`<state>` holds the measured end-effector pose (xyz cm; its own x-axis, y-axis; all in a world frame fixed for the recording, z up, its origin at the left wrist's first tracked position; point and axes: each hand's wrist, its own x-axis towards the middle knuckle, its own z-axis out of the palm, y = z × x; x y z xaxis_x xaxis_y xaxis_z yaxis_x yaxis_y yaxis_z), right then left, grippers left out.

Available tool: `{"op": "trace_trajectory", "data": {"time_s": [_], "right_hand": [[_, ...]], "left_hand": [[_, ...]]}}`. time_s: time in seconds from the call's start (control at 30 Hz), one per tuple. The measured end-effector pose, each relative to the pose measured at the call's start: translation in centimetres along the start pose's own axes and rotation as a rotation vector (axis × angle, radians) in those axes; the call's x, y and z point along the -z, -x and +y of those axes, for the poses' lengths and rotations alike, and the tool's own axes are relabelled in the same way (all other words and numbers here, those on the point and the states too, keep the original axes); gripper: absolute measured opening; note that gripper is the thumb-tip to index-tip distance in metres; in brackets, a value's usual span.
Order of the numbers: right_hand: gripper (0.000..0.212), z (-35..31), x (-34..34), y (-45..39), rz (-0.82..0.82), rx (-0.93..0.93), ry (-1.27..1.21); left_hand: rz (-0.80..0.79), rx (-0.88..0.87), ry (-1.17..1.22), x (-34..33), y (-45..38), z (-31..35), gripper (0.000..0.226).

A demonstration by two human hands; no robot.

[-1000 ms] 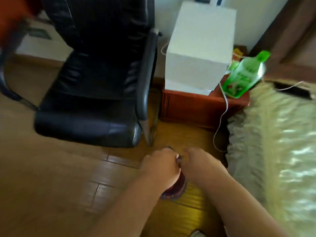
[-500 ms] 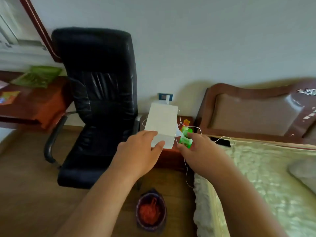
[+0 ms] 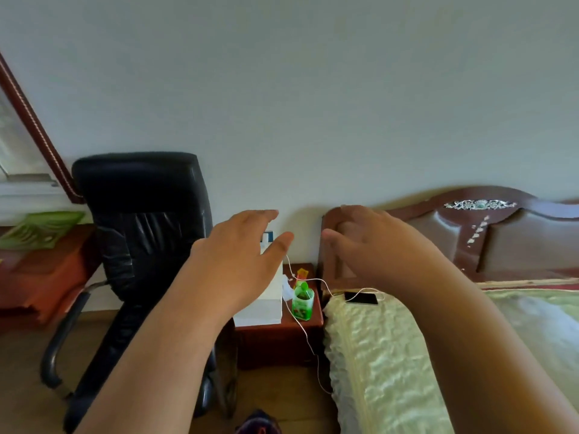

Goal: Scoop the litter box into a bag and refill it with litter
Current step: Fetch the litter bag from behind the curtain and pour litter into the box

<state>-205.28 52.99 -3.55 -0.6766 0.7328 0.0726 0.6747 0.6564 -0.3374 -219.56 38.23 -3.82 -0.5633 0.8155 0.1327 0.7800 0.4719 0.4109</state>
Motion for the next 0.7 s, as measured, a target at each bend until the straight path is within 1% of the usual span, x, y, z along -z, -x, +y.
{"op": "trace_trajectory", "data": {"time_s": [0.1, 0.17, 0.33, 0.5, 0.7], "right_hand": [[0.070, 0.4, 2.1, 1.5, 0.024, -0.033, -0.016], [0.066, 0.7, 3.1, 2.3, 0.060, -0.063, -0.009], [0.068, 0.6, 4.1, 3.4, 0.128, -0.164, -0.035], [0.077, 0.1, 3.7, 4.5, 0.194, -0.299, -0.014], [0.068, -0.7, 2.4, 7.2, 0.294, -0.525, -0.004]], "left_hand": [[0.001, -0.052, -0.006, -0.1, -0.3, 1.1, 0.055], [-0.022, -0.084, -0.001, -0.4, -0.7, 1.4, 0.054], [-0.081, -0.187, -0.019, -0.7, -2.8, 1.5, 0.058], [-0.133, -0.350, -0.001, -0.4, -5.1, 1.5, 0.053], [-0.227, -0.565, 0.045, -1.2, -6.5, 1.6, 0.052]]}}
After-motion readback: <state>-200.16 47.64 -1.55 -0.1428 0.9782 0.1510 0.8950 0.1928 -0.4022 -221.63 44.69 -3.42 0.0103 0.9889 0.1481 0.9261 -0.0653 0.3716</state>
